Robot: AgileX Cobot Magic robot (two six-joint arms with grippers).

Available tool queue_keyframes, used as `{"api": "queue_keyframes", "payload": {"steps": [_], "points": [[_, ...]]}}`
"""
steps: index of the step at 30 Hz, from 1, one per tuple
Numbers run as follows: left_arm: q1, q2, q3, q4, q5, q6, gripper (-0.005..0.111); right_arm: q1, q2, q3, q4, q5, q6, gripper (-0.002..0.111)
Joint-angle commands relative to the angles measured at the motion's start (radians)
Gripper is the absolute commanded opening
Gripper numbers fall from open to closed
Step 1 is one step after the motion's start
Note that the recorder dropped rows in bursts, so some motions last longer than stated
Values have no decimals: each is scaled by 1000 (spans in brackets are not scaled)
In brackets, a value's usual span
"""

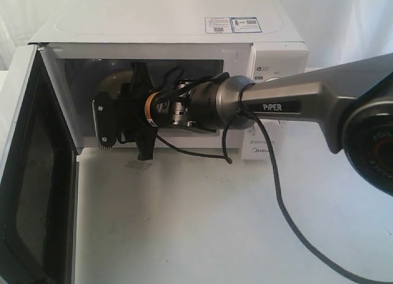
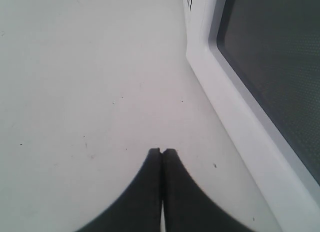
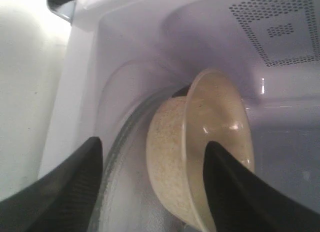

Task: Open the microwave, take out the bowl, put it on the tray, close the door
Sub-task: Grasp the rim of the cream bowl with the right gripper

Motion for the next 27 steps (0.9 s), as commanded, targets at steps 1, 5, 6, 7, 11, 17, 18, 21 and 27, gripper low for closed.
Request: {"api": "queue_keyframes", "payload": {"steps": [1, 5, 6, 7, 11, 17, 18, 21, 27], "points": [[2, -4, 4, -6, 3, 4, 0, -17, 8, -20, 3, -13, 6, 56], [2, -4, 4, -6, 3, 4, 0, -21, 28, -44, 3, -24, 6, 56], [2, -4, 4, -6, 3, 4, 0, -21, 35, -44, 3, -39, 6, 56], [2, -4, 4, -6, 3, 4, 0, -23, 37, -44, 3, -47, 6, 56], [2, -4, 4, -6, 3, 4, 0, -39, 41, -44, 5, -73, 6, 56], [2, -4, 4, -6, 3, 4, 0, -61, 50, -46, 5, -107, 6, 56], [2, -4, 4, -6, 3, 4, 0, -61, 52, -46, 5, -110, 6, 56], [2, -4, 4, -6, 3, 4, 0, -70, 61, -46, 5, -123, 6, 56], [2, -4, 4, -6, 3, 4, 0, -76, 85, -63, 5, -128, 6, 55]]}}
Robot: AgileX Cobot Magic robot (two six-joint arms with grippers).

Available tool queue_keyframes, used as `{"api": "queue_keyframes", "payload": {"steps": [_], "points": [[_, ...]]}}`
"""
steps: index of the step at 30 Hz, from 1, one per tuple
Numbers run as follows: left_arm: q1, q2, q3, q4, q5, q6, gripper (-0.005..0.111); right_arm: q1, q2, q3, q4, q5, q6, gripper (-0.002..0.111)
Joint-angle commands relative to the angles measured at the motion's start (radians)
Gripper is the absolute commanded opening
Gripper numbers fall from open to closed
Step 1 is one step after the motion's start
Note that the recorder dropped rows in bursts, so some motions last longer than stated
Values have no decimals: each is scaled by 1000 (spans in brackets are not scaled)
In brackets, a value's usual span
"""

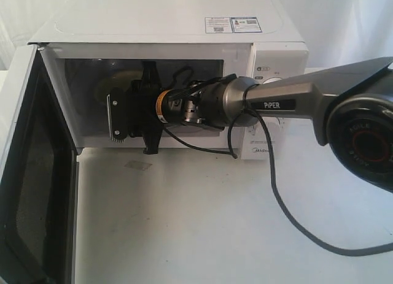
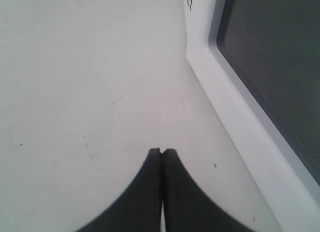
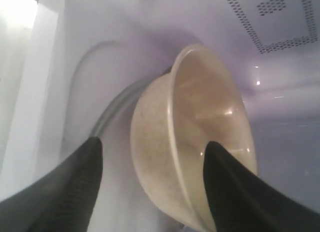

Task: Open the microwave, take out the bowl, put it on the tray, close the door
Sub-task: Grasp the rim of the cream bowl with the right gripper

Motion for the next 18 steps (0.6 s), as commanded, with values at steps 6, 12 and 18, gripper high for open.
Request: {"api": "queue_keyframes", "payload": {"steps": [6, 12, 18], "points": [[2, -4, 4, -6, 3, 4, 0, -10, 31, -34, 3, -8, 4, 44], [2, -4, 4, -6, 3, 4, 0, -10, 30, -34, 3, -6, 6, 27], [2, -4, 4, -6, 3, 4, 0, -10, 30, -32, 3, -4, 35, 2]]}}
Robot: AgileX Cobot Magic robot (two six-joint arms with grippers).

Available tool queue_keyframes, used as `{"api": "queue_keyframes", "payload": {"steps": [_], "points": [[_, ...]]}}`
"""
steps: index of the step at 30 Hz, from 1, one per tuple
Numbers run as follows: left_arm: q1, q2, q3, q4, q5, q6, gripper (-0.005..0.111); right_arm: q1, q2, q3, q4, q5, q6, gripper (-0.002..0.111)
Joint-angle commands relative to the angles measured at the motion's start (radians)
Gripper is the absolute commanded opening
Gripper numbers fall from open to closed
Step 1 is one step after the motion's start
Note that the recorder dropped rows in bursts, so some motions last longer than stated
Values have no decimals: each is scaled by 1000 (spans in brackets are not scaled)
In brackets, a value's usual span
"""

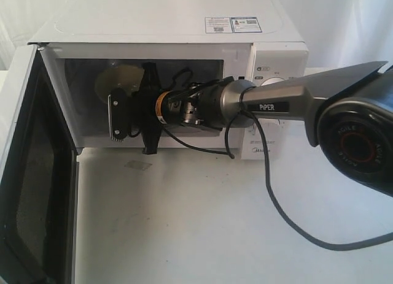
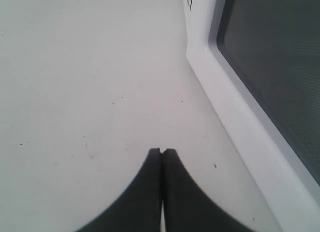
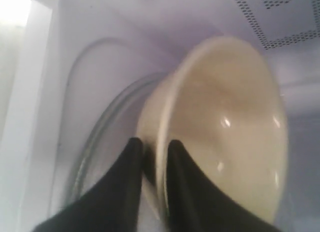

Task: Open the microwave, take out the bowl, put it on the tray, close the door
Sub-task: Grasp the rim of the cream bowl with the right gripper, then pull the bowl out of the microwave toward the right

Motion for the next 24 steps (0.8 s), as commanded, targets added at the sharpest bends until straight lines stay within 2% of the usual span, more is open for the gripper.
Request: {"api": "queue_keyframes", "payload": {"steps": [1, 7, 16, 24], "points": [[2, -4, 4, -6, 3, 4, 0, -6, 0, -2, 3, 4, 18, 0], [2, -4, 4, -6, 3, 4, 0, 0, -4, -2, 3, 32, 40, 0], [2, -4, 4, -6, 3, 4, 0, 91, -73, -1, 5, 276, 112, 0], [2, -4, 4, -6, 3, 4, 0, 130, -162, 99, 5, 247, 156, 0]]}}
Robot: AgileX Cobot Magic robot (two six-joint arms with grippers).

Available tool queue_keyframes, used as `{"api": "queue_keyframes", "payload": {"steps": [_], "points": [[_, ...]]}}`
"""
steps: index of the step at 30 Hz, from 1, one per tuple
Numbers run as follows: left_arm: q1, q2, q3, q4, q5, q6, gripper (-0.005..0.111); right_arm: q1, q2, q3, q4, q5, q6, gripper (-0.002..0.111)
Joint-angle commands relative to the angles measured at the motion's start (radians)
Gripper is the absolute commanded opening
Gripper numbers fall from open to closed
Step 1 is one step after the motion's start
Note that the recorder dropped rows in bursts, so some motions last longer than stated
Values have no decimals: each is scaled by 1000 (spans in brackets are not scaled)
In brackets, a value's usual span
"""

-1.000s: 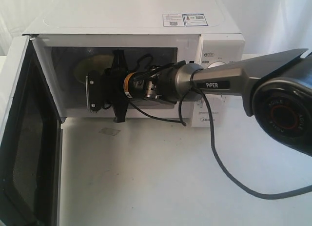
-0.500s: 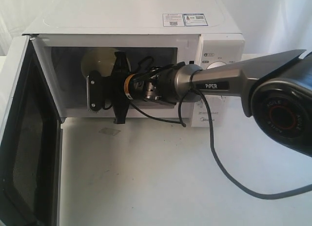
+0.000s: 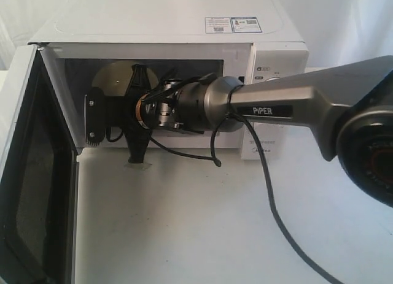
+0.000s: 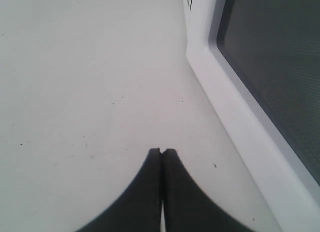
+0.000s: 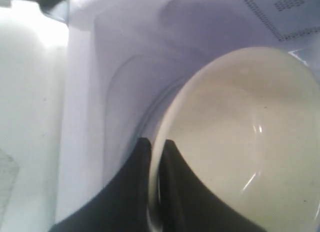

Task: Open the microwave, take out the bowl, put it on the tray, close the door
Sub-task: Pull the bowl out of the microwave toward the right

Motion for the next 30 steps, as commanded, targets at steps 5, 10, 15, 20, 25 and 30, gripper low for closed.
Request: {"api": "queue_keyframes", "payload": {"steps": [5, 10, 15, 20, 25, 30], "points": [[2, -4, 4, -6, 3, 4, 0, 45, -141, 165, 6, 3, 74, 0], [2, -4, 4, -6, 3, 4, 0, 100, -263, 296, 8, 73, 106, 0], [2, -4, 4, -6, 3, 4, 0, 182, -402, 410, 60, 164, 127, 0], [2, -4, 4, -6, 3, 4, 0, 276, -537, 490, 150, 286, 131, 0], [2, -4, 4, -6, 3, 4, 0, 355, -647, 529, 286, 519, 131, 0], [2, -4, 4, -6, 3, 4, 0, 378, -746, 537, 435, 796, 134, 0]]}}
